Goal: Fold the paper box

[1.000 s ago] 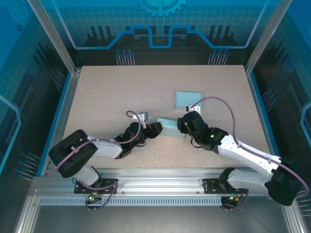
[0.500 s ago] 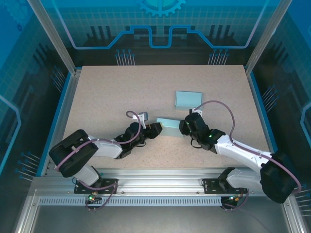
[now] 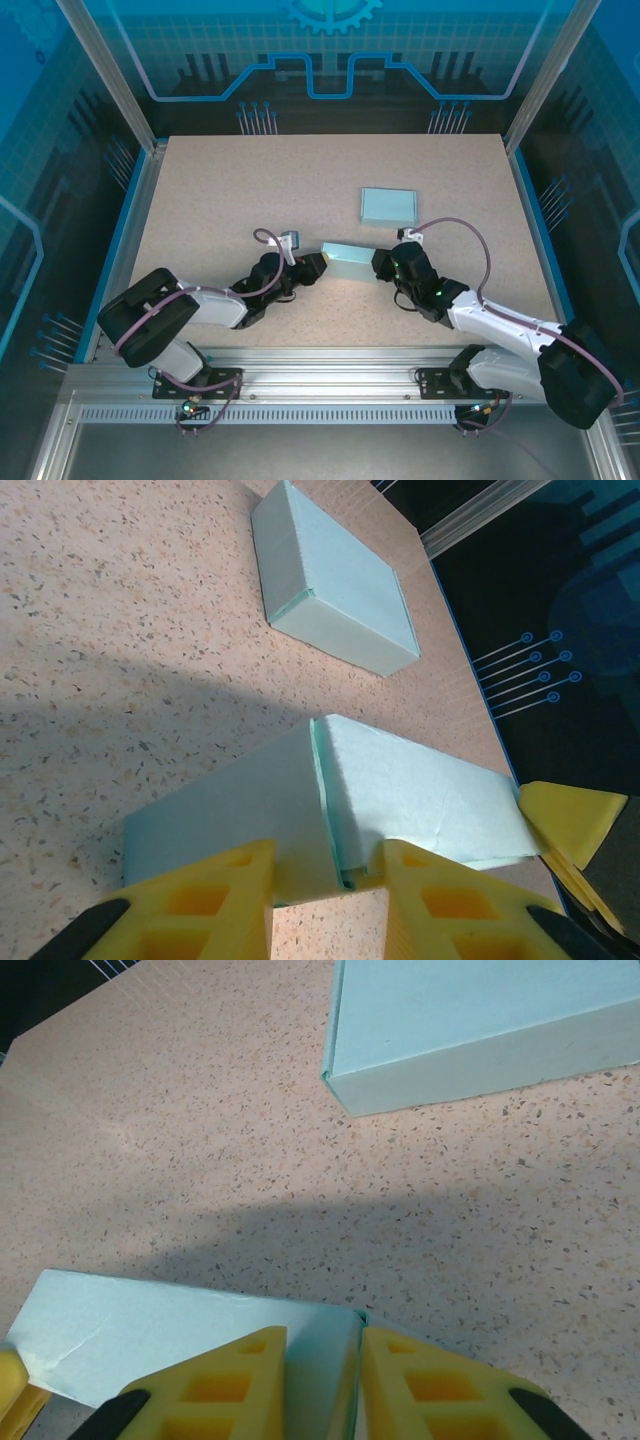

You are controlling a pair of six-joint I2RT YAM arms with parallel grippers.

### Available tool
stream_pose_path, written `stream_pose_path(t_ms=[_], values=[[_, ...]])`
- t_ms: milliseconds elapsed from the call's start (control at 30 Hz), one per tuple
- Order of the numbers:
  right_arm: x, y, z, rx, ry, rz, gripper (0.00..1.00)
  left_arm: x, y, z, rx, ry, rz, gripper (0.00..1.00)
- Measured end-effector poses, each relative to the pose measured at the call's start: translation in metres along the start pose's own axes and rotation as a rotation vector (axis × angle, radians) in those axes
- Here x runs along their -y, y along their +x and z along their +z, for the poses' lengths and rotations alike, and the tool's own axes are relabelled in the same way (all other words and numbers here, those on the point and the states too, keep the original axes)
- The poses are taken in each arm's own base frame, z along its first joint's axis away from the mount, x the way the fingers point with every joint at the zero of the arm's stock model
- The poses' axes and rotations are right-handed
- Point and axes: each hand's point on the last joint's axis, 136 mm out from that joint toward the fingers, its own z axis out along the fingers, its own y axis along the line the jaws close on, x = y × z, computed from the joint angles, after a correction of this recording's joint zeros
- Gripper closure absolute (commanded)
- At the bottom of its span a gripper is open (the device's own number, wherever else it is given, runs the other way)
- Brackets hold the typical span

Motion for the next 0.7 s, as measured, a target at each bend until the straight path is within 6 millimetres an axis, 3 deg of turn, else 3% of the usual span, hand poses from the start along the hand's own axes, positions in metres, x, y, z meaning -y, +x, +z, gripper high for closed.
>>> stream_pose_path(t_ms=[100, 233, 467, 533, 600, 633, 700], values=[[-0.001, 0.001, 0.0, 0.001, -0.012, 0.002, 0.7, 0.0, 0.0, -0.002, -0.006, 0.002, 0.005, 0.63], [-0.002, 0.004, 0.001, -0.013, -0.02, -0.013, 0.53, -0.001, -0.002, -0.002, -0.02, -0.009, 0.014, 0.63], [-0.004, 0.004, 0.007, -0.047, 0.011, -0.025, 0.35, -0.002, -0.006, 0.001, -0.02, -0.017, 0.027, 0.64], [-0.006, 0.005, 0.011, -0.064, 0.024, -0.033, 0.18, -0.002, -0.006, 0.003, -0.016, -0.013, 0.026, 0.64], [-0.008, 0.006, 0.015, -0.082, 0.039, -0.036, 0.12, -0.002, -0.006, 0.005, -0.011, -0.009, 0.025, 0.64], [-0.008, 0.006, 0.017, -0.086, 0.045, -0.036, 0.0, -0.002, -0.007, 0.005, -0.006, -0.008, 0.025, 0.64], [-0.011, 0.009, 0.02, -0.098, 0.05, -0.037, 0.0, -0.002, -0.007, 0.007, -0.003, -0.004, 0.025, 0.65]])
